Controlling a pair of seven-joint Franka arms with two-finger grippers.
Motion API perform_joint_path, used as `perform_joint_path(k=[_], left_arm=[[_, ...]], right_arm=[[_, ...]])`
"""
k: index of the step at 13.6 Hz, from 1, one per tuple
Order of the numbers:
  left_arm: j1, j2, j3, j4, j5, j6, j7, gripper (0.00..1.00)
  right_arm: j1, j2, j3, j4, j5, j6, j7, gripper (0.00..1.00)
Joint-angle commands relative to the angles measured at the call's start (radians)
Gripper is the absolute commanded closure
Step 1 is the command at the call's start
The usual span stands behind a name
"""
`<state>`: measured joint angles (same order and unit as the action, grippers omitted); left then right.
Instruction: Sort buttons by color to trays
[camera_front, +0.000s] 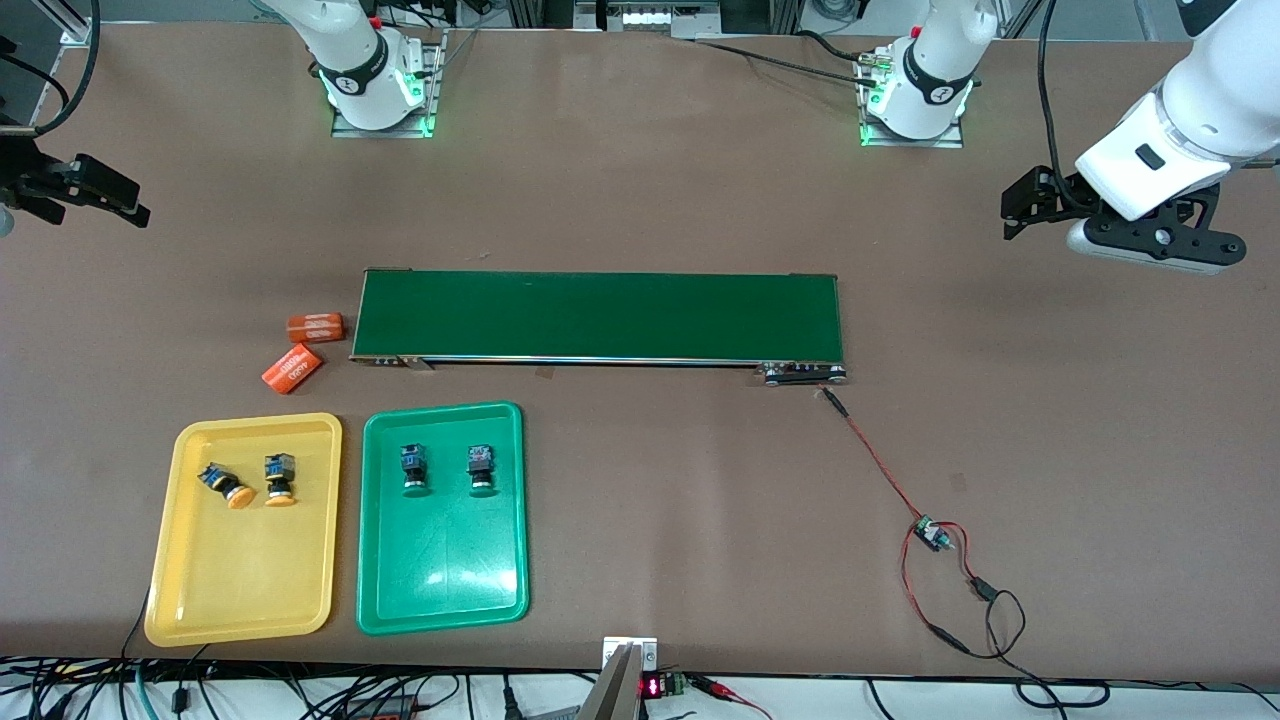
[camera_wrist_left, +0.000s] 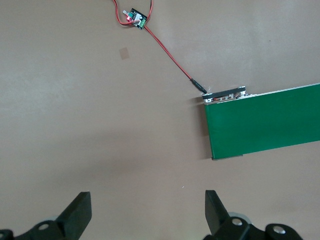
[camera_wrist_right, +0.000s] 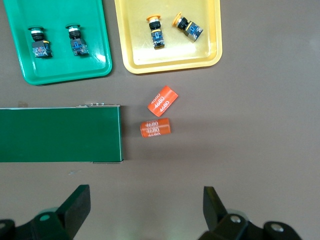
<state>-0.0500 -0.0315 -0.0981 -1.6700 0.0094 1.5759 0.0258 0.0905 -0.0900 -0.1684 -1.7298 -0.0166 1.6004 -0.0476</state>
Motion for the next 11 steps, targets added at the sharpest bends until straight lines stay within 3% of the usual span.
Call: perform_joint_path(k=[1,11], left_arm=[[-0.004,0.015,-0.002,0.033,0.004,-0.025,-0.007,0.00],[-0.002,0.015,-0.002,0.033,0.004,-0.025,-0.007,0.00]], right_arm=[[-0.003,-0.008,0.003,0.007,-0.003,-0.013,-0.011,0.00],[-0.003,-0.011,0.003,0.009,-0.003,-0.020,-0.011,0.00]])
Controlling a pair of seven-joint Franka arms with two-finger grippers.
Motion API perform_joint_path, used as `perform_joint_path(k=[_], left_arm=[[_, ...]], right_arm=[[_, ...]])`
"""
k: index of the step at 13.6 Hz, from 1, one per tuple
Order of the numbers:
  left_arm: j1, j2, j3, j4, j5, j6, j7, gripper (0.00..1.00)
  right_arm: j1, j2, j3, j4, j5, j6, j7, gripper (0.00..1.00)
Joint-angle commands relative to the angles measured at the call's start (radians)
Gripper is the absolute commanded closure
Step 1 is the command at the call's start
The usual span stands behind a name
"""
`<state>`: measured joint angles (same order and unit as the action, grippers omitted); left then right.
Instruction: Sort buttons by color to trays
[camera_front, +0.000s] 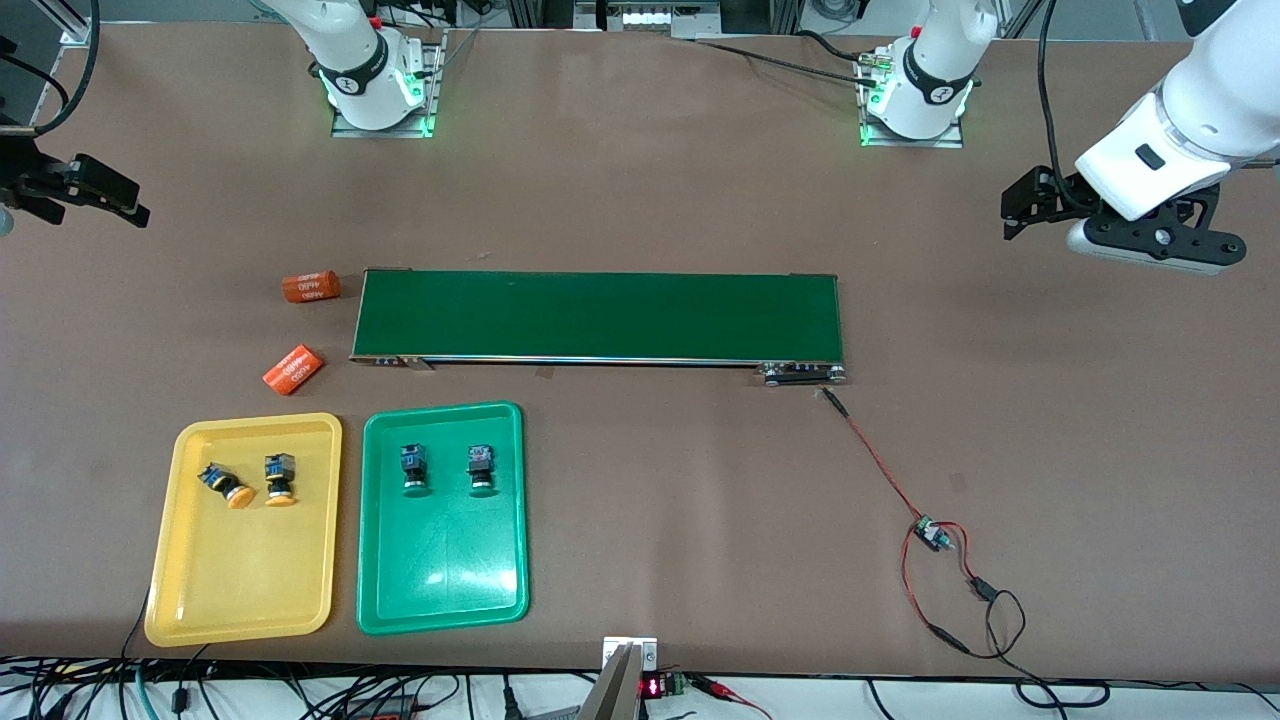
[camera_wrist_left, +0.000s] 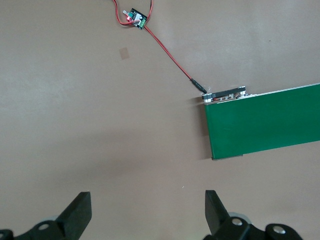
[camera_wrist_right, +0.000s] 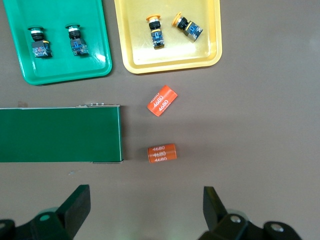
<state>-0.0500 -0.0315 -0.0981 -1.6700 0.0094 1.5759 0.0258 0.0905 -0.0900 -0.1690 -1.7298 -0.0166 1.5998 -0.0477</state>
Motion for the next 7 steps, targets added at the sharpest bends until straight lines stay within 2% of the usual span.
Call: perform_joint_path(k=[1,7], left_arm=[[-0.002,0.015,-0.002,0.033,0.004,-0.025,-0.007,0.00],[-0.002,0.015,-0.002,0.033,0.004,-0.037,-0.007,0.00]], right_arm=[[-0.003,-0.011,0.003,0.009,-0.003,-0.021,-0.012,0.00],[-0.001,-0.011,0.005,0.009,-0.003,-0.020,0.005,0.00]])
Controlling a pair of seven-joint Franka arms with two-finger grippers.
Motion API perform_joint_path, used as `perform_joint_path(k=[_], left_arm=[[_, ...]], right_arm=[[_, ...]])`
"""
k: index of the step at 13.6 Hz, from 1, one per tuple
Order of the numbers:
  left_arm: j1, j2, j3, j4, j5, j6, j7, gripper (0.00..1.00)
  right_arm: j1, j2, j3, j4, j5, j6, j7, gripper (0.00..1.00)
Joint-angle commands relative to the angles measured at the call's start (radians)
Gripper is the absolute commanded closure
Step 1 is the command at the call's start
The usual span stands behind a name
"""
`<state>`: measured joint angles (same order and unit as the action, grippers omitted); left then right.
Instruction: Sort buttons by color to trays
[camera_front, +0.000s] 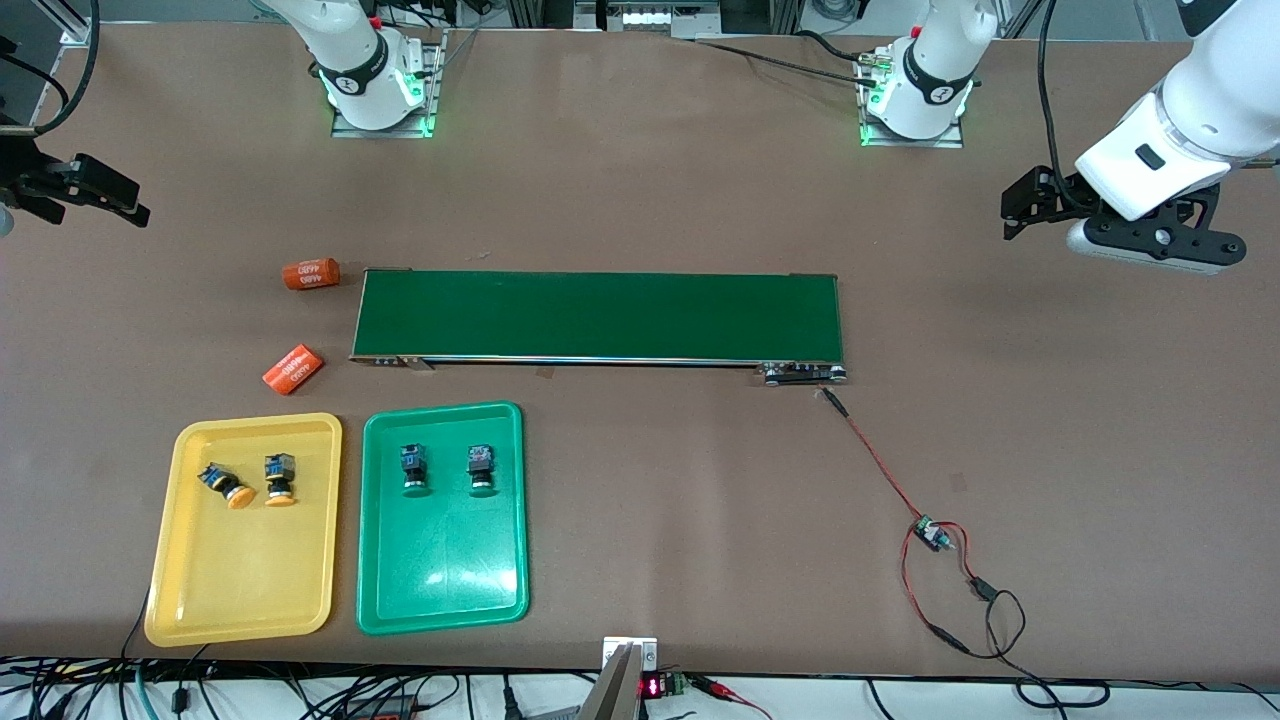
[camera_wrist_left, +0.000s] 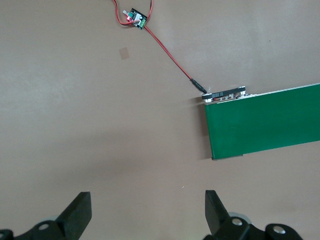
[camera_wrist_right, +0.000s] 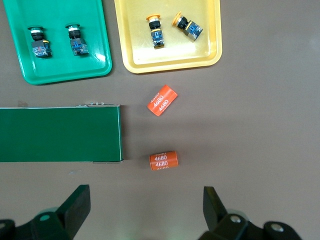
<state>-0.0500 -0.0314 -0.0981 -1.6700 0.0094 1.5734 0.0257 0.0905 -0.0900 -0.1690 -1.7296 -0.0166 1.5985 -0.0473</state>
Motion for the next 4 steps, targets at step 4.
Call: perform_joint_path(k=[4], left_arm=[[-0.002,0.015,-0.002,0.038,0.004,-0.042,-0.006,0.00]], right_arm=[[-0.002,-0.011,0.006,0.008,-0.003,-0.018,0.003,0.00]])
